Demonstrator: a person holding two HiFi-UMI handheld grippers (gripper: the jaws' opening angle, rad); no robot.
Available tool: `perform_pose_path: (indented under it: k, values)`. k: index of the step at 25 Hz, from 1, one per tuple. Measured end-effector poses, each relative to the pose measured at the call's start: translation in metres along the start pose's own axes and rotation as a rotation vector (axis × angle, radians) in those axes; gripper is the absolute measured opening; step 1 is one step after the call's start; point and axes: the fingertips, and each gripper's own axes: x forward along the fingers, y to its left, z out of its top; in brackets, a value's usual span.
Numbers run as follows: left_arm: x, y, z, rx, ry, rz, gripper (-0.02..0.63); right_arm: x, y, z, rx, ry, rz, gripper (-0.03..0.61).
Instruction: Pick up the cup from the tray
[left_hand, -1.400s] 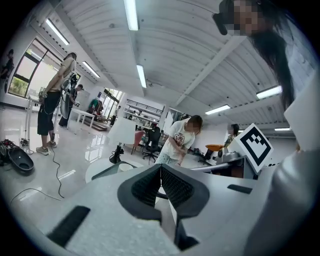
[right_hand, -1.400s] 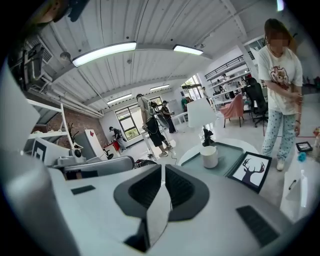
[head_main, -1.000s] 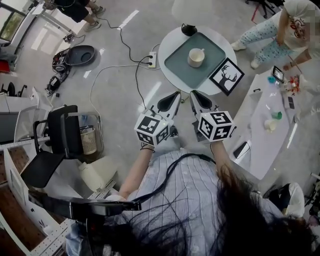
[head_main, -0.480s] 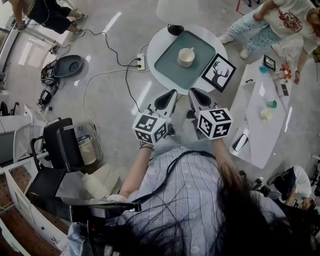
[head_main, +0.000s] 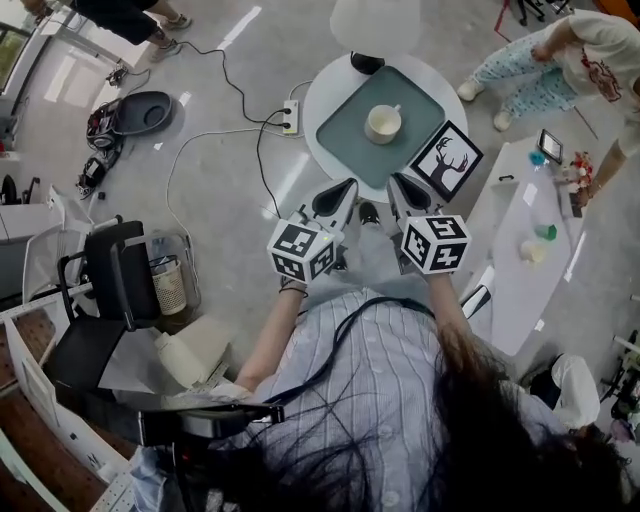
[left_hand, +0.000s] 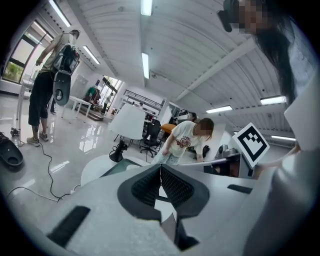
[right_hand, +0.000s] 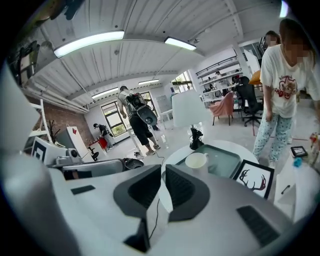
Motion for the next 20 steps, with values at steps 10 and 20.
perform_pose_path:
  k: [10, 20]
  values:
    - [0.044, 0.024, 0.002, -0.014, 0.033, 0.060, 0.014, 0.046, -0.042, 0.004, 0.020, 0.084, 0.067, 0.043]
    - [0.079, 0.049, -0.017, -0.012, 0.109, 0.101, 0.014, 0.096, -0.087, -0.021, 0.022, 0.166, 0.062, 0.079]
